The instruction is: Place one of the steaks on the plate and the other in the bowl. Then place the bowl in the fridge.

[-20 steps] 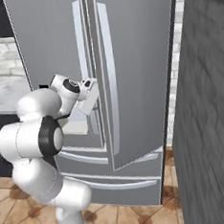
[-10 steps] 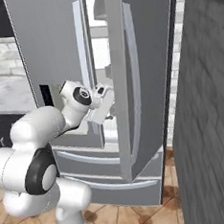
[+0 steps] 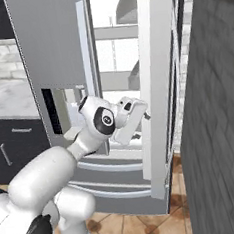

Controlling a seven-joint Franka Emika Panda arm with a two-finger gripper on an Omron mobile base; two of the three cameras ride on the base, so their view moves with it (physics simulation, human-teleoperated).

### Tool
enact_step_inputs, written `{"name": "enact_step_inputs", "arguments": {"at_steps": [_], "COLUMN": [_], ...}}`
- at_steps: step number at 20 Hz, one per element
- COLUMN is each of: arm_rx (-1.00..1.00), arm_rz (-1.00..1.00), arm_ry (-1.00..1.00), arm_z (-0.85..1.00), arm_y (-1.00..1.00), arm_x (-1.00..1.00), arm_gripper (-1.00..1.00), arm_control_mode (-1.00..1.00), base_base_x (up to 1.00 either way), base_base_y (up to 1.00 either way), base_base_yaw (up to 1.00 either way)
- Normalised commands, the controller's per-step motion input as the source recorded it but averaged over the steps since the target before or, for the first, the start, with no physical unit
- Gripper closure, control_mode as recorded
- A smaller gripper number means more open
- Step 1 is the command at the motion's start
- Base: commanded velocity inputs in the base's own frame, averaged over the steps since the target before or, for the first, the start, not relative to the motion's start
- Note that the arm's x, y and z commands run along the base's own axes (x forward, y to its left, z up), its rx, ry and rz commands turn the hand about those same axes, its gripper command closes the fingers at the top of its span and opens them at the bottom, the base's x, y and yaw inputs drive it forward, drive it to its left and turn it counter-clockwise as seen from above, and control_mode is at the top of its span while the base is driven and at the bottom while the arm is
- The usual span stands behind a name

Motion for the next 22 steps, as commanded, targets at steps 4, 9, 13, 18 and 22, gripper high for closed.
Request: {"name": "enact_step_inputs", "arguments": {"at_steps": [4,9,13,18,22], "arm_rx": [0.0,0.0,0.27,0.75,0.83], "arm_rz": [0.0,-0.03,-0.16,-0.2,-0.28], "arm_ry": [-0.03,-0.01,-0.07,-0.17,-0.27], "arm_z": [0.03,0.63,0.29,-0.17,-0.26], "arm_y": [-0.18,0.64,0.94,0.53,0.44], "arm_x": [-0.67,-0.46,-0.12,0.07,0.25], "arm_gripper": [-1.0,-1.0,-1.0,-1.0,-1.0], "arm_control_mode": [-1.0,-1.0,-1.0,-1.0,-1.0], "base_base_x": [0.0,0.0,0.0,0.0,0.0], "base_base_y": [0.0,0.0,0.0,0.0,0.0], "base_base_yaw": [0.0,0.0,0.0,0.0,0.0]}}
